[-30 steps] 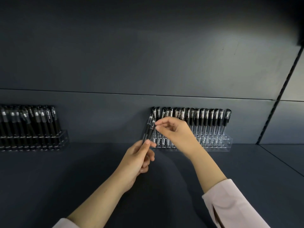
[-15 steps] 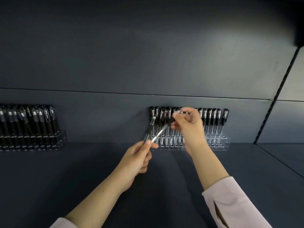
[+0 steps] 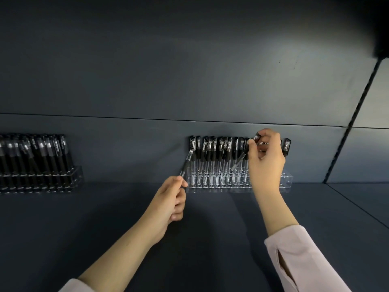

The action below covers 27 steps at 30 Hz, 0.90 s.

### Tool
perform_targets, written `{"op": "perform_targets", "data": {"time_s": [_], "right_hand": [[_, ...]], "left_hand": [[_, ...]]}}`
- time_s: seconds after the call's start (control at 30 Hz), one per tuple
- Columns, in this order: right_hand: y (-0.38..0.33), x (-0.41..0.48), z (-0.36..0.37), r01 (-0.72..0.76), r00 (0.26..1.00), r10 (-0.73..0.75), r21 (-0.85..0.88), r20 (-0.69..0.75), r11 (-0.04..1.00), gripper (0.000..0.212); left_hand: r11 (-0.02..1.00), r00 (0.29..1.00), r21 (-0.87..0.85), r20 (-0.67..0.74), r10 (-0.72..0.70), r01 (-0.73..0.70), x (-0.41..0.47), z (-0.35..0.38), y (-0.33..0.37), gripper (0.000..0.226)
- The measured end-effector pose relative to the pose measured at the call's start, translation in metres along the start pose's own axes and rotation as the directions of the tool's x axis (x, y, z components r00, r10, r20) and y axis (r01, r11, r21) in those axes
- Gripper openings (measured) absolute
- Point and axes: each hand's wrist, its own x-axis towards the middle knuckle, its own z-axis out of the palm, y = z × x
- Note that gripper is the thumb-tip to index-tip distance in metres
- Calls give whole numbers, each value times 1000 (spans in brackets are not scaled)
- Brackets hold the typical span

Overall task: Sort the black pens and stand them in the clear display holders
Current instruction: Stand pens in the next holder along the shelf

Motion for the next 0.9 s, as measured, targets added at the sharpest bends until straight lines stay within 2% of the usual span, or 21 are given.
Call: {"op": "perform_targets", "data": {"time_s": [0.13,0.27,0.4,0.6,0.73,0.9], "right_hand": [[1,1,3,20,997,-18,-37,71,999,18],[8,-3,8,115,977,-82,-169,195,979,22],[14,-2,11,155,960,-86,-249,266,956,31],[21,0,13,144,940,-43,-281,338,949,39],[27,-4,16,116,918,21,-318,396,941,44],[23,-8,14,88,935,-1,-229,355,969,39]], "left_hand": [[1000,1000,-18,-4,-24,24,3,0,1,21],[998,999,-43,-5,-52,52,5,0,2,23],[997,998,-50,3,-65,65,6,0,2,24],[999,1000,33,1,-11,11,4,-1,-1,20],[997,999,64,18,37,-38,4,-5,-5,26],[996,998,50,17,67,-67,3,-5,-5,29]]}}
